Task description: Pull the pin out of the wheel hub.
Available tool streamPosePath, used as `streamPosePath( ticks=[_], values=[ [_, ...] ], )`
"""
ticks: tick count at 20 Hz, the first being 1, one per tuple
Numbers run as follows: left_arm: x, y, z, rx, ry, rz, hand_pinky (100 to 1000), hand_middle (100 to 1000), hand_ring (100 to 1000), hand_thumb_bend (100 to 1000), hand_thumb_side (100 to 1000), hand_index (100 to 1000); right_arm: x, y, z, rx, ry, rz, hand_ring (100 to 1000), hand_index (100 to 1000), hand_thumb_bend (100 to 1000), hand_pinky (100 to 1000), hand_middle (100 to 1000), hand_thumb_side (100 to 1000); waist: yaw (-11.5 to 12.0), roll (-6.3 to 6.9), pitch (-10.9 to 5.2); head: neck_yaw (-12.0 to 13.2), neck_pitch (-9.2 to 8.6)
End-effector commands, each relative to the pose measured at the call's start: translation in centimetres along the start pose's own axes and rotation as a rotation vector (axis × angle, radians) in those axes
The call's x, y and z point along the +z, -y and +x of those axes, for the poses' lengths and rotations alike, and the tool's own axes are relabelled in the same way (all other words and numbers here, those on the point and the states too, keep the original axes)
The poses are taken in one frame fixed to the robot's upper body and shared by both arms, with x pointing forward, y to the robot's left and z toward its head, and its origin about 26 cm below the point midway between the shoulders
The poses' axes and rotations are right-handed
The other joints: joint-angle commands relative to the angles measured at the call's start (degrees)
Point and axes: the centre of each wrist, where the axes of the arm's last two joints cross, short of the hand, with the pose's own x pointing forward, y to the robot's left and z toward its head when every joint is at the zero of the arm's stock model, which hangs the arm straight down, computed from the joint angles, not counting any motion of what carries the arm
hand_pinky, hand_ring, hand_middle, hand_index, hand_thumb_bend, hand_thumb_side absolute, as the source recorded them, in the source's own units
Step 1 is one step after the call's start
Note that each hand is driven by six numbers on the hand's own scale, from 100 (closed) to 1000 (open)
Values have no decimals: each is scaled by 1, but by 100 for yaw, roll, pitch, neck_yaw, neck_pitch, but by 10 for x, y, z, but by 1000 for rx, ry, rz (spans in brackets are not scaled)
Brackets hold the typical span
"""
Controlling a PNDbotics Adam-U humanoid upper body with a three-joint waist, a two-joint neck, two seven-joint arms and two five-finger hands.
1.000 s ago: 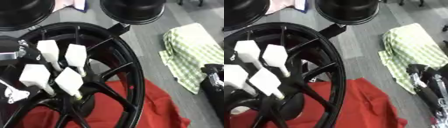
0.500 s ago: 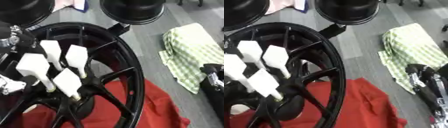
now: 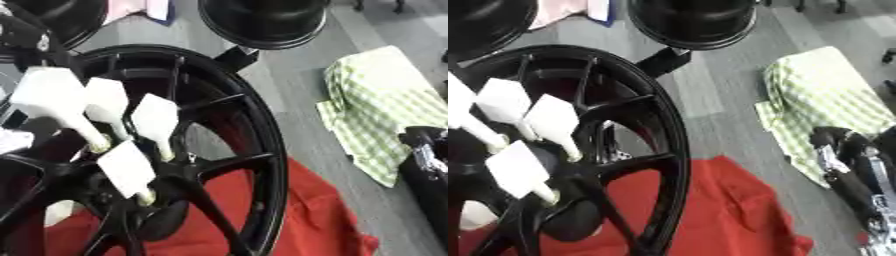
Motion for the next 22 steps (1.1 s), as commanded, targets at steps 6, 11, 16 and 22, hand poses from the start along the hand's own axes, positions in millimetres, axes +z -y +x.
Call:
streamPosePath(
  ticks=[6,11,16,22],
  values=[
    [41,-26,-13,26,-135,193,619,540,533,100,100,362,0,7,5,16,22,-24,768,689,100,880,564,478,97,-58,-162,-83,-19],
    [69,-32,-41,122,-301,311,615,534,524,100,105,352,1,8,4,17,23,-34,768,689,100,880,564,475,171,-112,-170,-88,43],
    [93,-33,-73,176,-463,417,610,530,519,100,108,348,3,9,4,17,23,-41,767,689,100,879,564,475,222,-166,-171,-52,87],
    [115,-25,-107,208,-627,498,605,527,516,100,103,347,4,9,3,17,24,-50,767,689,100,879,564,471,285,-217,-170,39,135]
  ],
)
